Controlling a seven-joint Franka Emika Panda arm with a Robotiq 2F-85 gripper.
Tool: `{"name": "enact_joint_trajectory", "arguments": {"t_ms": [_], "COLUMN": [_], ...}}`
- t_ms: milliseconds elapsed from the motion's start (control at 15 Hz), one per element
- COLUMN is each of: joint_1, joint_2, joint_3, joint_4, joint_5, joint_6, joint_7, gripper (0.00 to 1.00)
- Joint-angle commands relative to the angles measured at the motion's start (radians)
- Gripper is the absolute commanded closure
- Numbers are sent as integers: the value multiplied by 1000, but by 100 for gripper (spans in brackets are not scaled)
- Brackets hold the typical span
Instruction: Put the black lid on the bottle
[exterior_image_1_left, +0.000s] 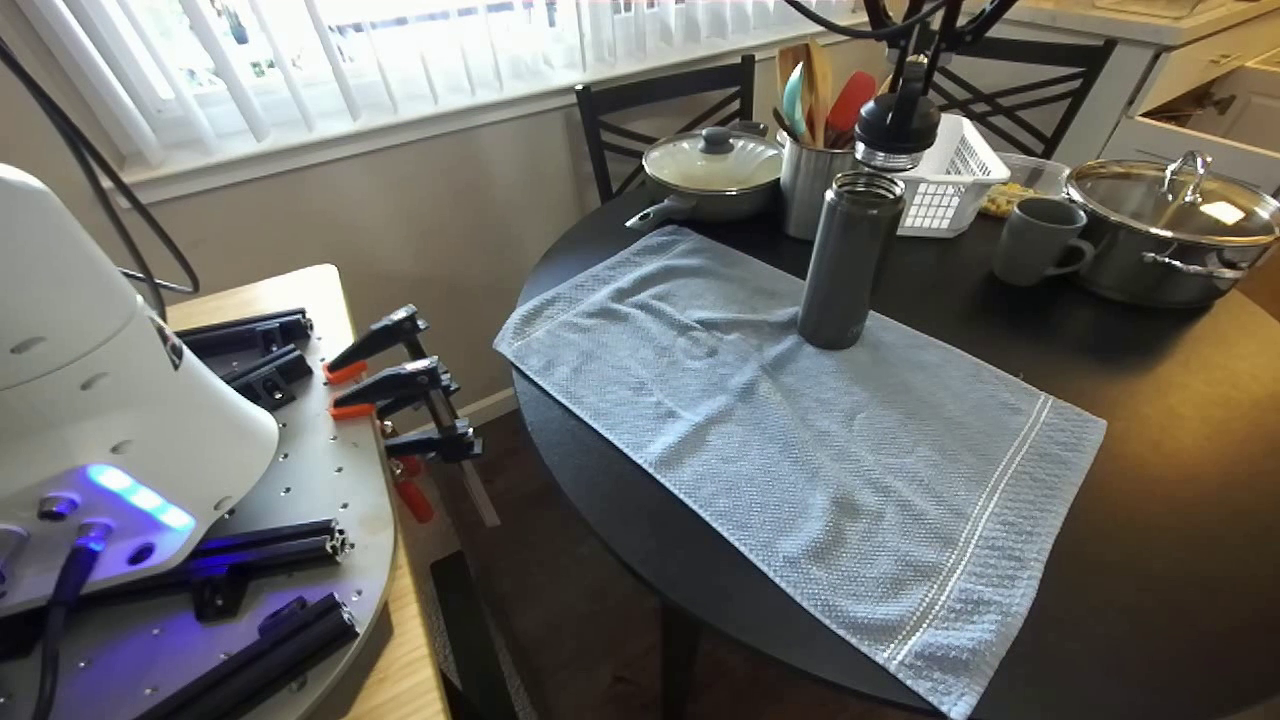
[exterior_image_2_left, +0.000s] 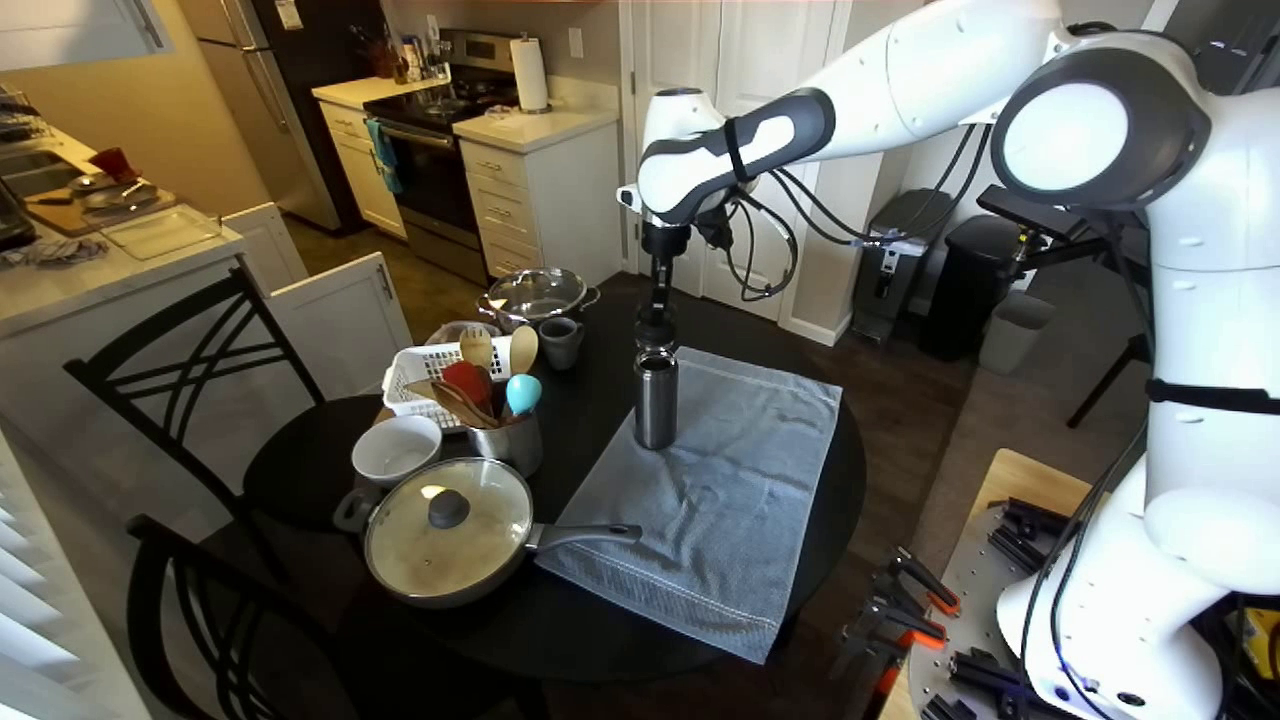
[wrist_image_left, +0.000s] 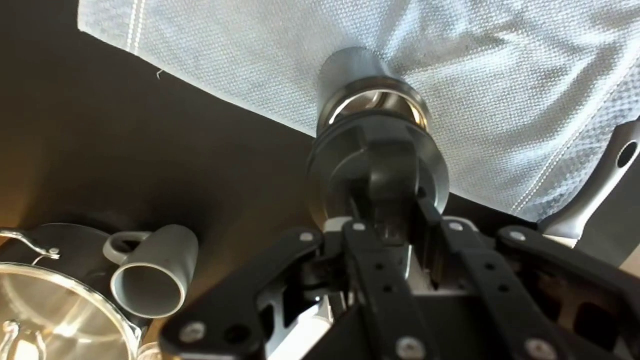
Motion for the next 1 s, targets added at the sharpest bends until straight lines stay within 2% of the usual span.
{"name": "enact_joint_trajectory", "arguments": {"t_ms": [0,533,933], "joint_1": [15,44,39], "joint_2": [-31,-31,-30], "joint_3": [0,-15,-13], "joint_4": [-53,-104,-92], "joint_5": [-19,-77,-68], "joint_6": [-7,33,40], "joint_7": [-23,9,14], "gripper": [94,94,94]}}
